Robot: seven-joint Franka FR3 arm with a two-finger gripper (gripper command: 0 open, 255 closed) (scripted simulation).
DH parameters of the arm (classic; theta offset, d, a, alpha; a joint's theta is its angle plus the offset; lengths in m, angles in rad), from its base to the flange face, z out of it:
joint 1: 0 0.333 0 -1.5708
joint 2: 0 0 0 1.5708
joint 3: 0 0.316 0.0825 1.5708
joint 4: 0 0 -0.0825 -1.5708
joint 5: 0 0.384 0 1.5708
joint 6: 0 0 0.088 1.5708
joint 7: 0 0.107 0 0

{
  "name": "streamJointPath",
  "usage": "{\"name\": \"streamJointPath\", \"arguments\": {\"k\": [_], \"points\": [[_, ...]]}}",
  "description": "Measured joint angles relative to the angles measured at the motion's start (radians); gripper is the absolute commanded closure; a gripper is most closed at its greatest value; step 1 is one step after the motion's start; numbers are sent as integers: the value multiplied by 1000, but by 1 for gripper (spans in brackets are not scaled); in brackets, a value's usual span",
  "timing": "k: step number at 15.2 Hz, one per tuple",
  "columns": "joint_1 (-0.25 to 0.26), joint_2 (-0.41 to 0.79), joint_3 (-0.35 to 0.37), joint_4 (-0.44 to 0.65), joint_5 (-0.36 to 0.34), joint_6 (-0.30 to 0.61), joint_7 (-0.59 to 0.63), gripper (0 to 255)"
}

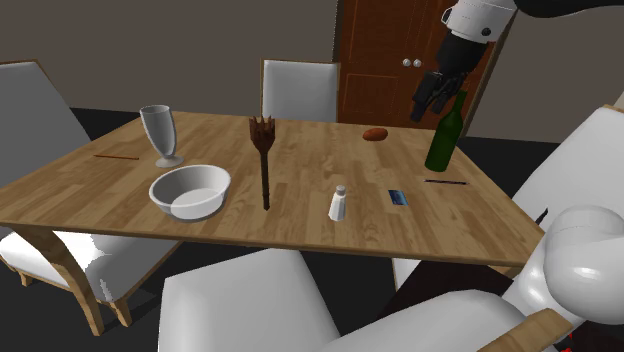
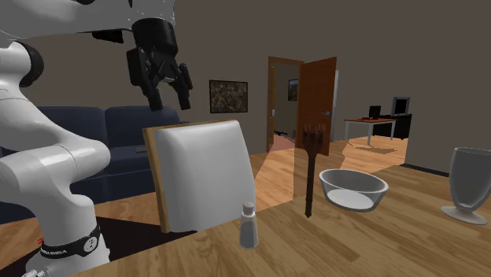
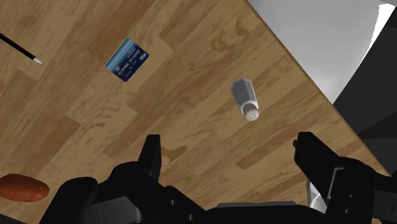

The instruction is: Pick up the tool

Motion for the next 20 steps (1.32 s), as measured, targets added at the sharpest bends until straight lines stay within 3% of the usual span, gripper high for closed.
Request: {"name": "streamJointPath", "arguments": {"k": [3,9,20], "points": [[6,40,10,23,10,13,9,0],[35,246,54,144,49,80,53,0],[76,656,130,506,80,101,126,0]]}}
